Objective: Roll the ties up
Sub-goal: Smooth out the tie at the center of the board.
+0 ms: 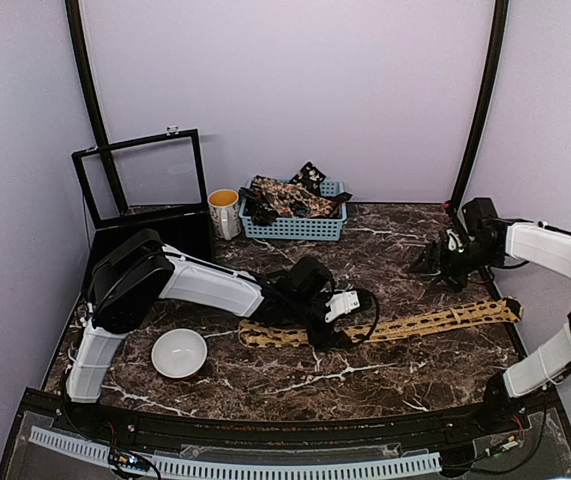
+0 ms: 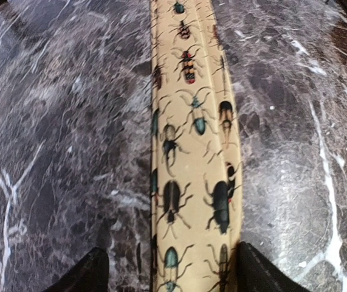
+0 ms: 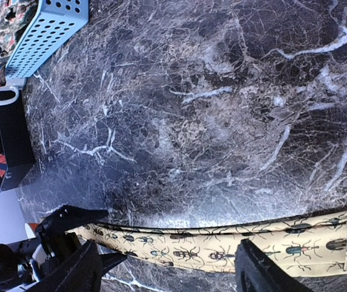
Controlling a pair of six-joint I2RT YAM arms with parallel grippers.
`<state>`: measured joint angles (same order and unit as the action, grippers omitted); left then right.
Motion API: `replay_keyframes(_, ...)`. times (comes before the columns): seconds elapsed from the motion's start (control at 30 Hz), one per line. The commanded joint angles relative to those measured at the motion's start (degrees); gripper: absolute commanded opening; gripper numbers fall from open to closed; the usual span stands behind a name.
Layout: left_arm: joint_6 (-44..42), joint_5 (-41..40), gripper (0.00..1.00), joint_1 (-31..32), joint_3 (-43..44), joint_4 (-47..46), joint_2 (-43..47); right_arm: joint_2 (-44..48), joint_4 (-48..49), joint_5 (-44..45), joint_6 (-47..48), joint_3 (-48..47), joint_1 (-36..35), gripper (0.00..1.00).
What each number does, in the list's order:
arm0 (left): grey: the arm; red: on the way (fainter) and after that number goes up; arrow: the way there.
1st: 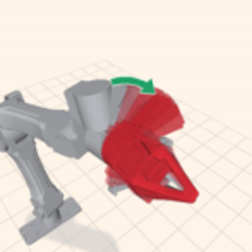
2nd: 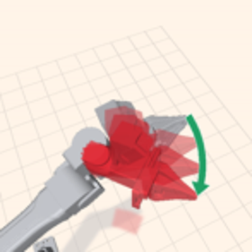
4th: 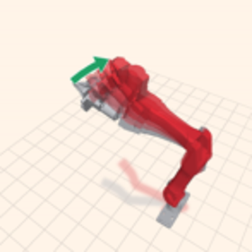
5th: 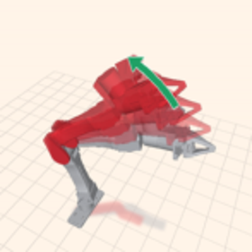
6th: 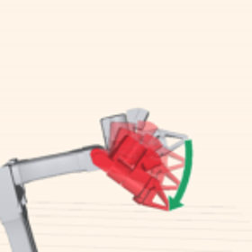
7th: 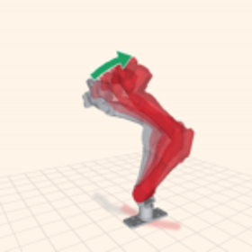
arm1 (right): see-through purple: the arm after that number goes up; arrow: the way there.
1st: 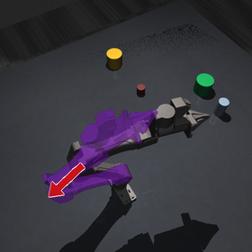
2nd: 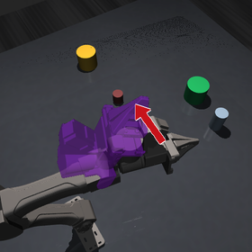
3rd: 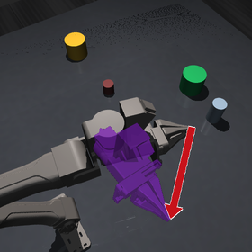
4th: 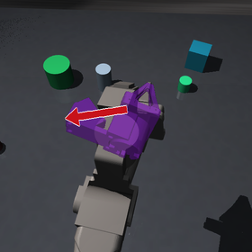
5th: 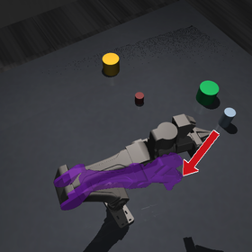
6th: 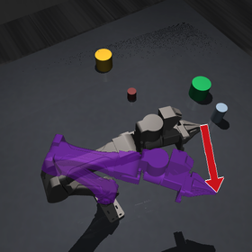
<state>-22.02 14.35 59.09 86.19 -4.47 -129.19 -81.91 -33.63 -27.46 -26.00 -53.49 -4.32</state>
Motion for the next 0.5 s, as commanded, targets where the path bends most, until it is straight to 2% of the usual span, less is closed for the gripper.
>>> replay_keyframes(0.0,3.42,-6.50,0.81,-0.12,0.12,4.44,4.77,4.49,-2.59,4.53,-18.26,1.70,-2.32,0.80)
replay_keyframes(0.07,5.79,-8.45,0.92,-0.12,-0.15,3.93,7.44,6.33,-5.15,8.55,-26.67,1.21,-4.77,0.85)
replay_keyframes(0.13,8.32,-11.65,0.96,-0.20,-1.03,3.18,10.79,7.64,-7.82,11.99,-33.33,0.71,-5.74,0.92)
replay_keyframes(0.3,10.98,-16.40,0.99,-0.19,-4.01,1.52,16.18,7.70,-16.27,21.60,-46.06,-0.17,-6.01,0.95)
replay_keyframes(0.47,12.68,-17.21,0.99,-0.17,-6.07,0.00,18.96,1.92,-19.19,25.19,-51.23,-0.29,-6.14,0.93)
